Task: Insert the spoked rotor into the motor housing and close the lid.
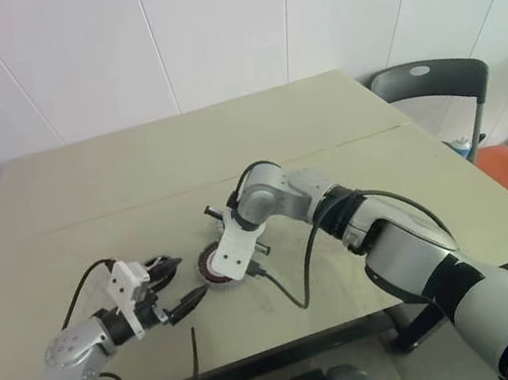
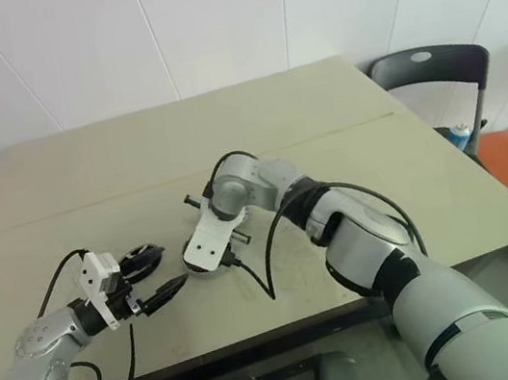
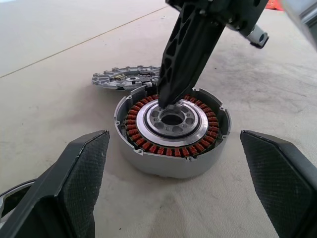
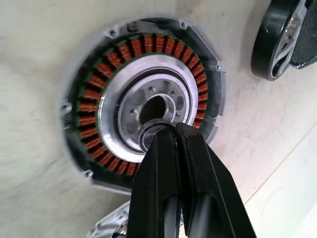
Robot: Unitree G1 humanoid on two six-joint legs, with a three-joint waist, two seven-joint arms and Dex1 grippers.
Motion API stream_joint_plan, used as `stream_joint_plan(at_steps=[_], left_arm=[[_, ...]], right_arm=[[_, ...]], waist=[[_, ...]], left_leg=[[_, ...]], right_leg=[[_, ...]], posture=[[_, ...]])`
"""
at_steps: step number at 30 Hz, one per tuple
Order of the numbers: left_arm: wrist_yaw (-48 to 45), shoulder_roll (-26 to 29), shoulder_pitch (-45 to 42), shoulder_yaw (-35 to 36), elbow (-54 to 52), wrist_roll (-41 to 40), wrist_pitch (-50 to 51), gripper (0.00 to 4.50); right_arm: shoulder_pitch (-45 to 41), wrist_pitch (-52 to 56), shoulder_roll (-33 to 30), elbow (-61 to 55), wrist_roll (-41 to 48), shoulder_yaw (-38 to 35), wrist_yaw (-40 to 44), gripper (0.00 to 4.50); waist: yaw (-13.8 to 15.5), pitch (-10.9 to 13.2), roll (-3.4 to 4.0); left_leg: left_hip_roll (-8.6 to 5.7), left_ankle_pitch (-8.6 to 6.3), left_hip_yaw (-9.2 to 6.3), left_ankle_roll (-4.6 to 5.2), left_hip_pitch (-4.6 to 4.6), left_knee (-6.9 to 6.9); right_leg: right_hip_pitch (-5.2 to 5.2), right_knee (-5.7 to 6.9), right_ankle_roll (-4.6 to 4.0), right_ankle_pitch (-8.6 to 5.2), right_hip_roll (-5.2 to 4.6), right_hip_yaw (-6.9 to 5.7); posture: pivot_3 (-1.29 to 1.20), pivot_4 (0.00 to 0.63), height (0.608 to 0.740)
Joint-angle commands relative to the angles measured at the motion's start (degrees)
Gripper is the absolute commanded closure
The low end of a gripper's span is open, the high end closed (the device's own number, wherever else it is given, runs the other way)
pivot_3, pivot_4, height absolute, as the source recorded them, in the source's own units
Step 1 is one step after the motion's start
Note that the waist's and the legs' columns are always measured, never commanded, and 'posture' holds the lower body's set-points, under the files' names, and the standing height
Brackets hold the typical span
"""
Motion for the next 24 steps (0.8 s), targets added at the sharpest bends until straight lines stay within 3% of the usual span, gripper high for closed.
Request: stream_joint_plan(at_steps=[1, 24], left_arm=[[0.3, 0.1, -1.1, 0.0, -0.8, 0.0, -0.4, 0.00], [1.7, -0.1, -0.1, -0.1, -3.4, -0.5, 0.9, 0.00]], right_arm=[[-1.3, 0.7, -0.5, -3.7, 2.5, -2.3, 2.9, 4.46], [-3.4, 2.2, 2.0, -0.3, 1.7, -2.5, 1.8, 4.46]], waist=[[0.0, 0.0, 0.00], [0.0, 0.0, 0.00]], left_leg=[[0.00, 0.00, 0.00, 0.00, 0.00, 0.00], [0.00, 0.00, 0.00, 0.00, -0.01, -0.01]], right_leg=[[0.00, 0.00, 0.00, 0.00, 0.00, 0.00], [-0.01, 0.00, 0.00, 0.00, -0.01, 0.00]], posture=[[0.00, 0.000, 0.740], [0.00, 0.000, 0.740]])
